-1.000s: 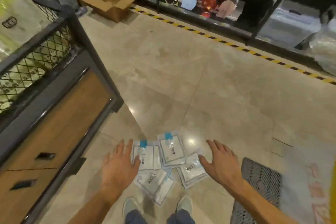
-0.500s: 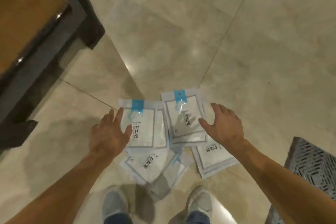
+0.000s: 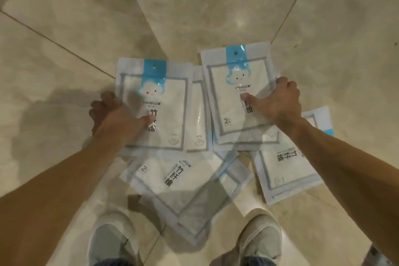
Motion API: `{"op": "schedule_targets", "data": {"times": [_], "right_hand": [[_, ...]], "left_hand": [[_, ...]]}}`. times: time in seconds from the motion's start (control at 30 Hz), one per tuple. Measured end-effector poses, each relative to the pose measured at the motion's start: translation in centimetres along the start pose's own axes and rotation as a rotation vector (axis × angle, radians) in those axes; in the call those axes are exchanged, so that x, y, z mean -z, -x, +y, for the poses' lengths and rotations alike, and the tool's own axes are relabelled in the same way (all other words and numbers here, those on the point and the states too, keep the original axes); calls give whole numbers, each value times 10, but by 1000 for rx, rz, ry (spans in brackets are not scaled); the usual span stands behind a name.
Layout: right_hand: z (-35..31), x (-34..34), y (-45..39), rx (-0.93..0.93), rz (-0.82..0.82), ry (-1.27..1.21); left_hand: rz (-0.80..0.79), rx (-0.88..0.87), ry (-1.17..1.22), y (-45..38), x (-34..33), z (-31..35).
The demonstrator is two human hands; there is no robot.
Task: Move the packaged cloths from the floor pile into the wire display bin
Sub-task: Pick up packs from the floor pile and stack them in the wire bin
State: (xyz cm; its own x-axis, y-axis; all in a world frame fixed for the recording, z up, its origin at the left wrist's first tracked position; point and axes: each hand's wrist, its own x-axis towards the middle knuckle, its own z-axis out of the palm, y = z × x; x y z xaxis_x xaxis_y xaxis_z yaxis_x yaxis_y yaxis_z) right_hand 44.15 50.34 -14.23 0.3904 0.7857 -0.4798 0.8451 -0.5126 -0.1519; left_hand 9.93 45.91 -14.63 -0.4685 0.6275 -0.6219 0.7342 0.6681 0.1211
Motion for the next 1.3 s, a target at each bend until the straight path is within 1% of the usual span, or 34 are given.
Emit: {"op": "schedule_targets", "data": {"times": [0.07, 0.17, 0.3, 0.37, 0.47, 0.6, 0.77, 0.9, 1.0, 1.17, 1.3], "right_hand": [[3, -2, -5, -35, 26, -55], [9, 3, -7, -72, 26, -278], [20, 18, 0, -87, -82, -618], [22, 30, 7, -102, -142, -769], [24, 55, 20, -68, -192, -864], [9, 109, 44, -34, -239, -957], [-31, 208, 88, -44, -309, -1089], [-72, 303, 123, -35, -332, -1129], [-108, 381, 157, 9, -353, -1134], [-162, 510, 236, 95, -383, -1180], [-211, 603, 316, 155, -395, -1215]], "left_hand": [[-46, 47, 107, -4, 4, 0], [-51, 27, 250, -1, 7, -3], [-9, -31, 549, 10, 17, -9], [-51, -61, 650, 16, 27, -11], [-153, -139, 750, 29, 50, -12], [-146, -118, 977, 55, 98, -7], [-148, -137, 1148, 102, 191, 8], [-169, -175, 1174, 144, 286, 22], [-144, -215, 1225, 183, 364, 34], [-109, -303, 1254, 266, 498, 35], [-73, -350, 1273, 341, 599, 16]]}}
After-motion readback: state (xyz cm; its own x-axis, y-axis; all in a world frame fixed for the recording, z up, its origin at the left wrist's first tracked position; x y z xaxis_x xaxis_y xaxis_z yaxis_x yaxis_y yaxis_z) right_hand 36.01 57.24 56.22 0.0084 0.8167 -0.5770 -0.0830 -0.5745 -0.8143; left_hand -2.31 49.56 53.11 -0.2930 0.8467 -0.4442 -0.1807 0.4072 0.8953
